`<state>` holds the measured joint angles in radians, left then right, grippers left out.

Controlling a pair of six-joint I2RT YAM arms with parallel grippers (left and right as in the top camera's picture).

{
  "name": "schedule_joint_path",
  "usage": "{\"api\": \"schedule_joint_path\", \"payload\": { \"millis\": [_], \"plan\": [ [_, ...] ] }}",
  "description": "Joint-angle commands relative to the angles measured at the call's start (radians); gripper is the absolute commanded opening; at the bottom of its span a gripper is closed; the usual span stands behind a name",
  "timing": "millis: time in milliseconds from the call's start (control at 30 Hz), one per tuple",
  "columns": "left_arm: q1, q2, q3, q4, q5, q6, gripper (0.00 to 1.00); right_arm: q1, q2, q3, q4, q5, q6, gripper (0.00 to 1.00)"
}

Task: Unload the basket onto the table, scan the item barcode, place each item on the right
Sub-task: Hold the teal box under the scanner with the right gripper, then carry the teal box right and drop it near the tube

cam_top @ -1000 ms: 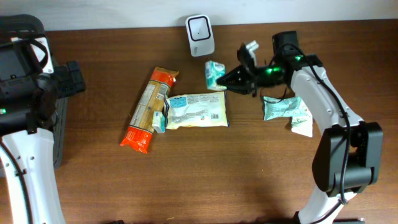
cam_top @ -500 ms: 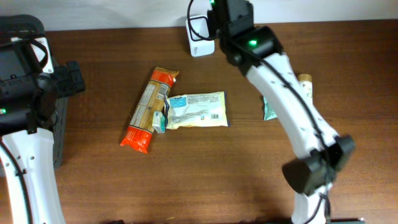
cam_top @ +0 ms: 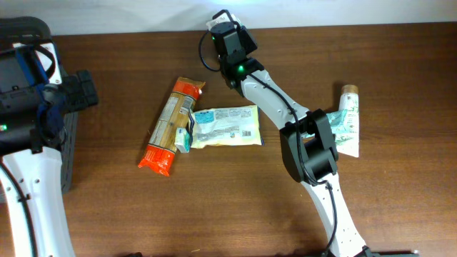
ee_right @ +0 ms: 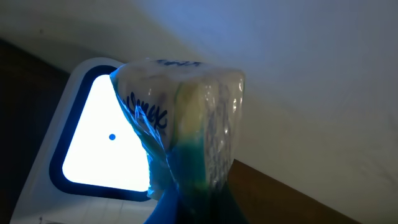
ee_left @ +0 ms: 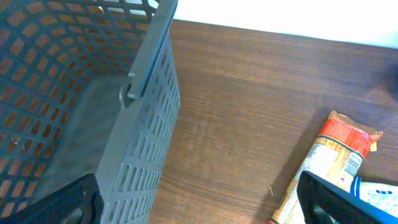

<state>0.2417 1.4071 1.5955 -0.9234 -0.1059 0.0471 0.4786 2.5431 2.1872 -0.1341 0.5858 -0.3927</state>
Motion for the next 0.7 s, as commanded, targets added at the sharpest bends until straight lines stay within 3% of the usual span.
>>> {"api": "schedule_joint_path", "payload": {
  "millis": [0, 167, 267, 333, 500, 533, 667],
  "plan": [
    [0.004, -0.004, 0.008, 0.005, -0.007, -0.009, 0.99, 0.007, 0.001, 0.008, -0.008, -0.006, 0.004, 0.04],
    [0.003, -0.004, 0.008, 0.001, -0.007, -0.009, 0.99, 0.032, -0.019, 0.008, -0.019, -0.01, 0.004, 0.04],
    [0.004, -0.004, 0.008, 0.001, -0.007, -0.009, 0.99, 0.034, -0.092, 0.009, -0.113, -0.078, 0.008, 0.04],
    [0.004, -0.004, 0.008, 0.001, -0.007, -0.009, 0.99, 0.034, -0.176, 0.009, -0.239, -0.198, 0.102, 0.04],
    [0.003, -0.004, 0.008, 0.002, -0.007, -0.009, 0.99, -0.039, -0.465, 0.008, -0.658, -0.752, 0.44, 0.04],
    [0.003, -0.004, 0.008, 0.002, -0.007, -0.009, 0.99, -0.075, -0.514, 0.009, -0.762, -0.775, 0.502, 0.04],
    [0.003, -0.004, 0.008, 0.002, -0.007, -0.009, 0.99, -0.322, -0.534, -0.008, -1.116, -0.72, 0.514, 0.04]
  ]
}}
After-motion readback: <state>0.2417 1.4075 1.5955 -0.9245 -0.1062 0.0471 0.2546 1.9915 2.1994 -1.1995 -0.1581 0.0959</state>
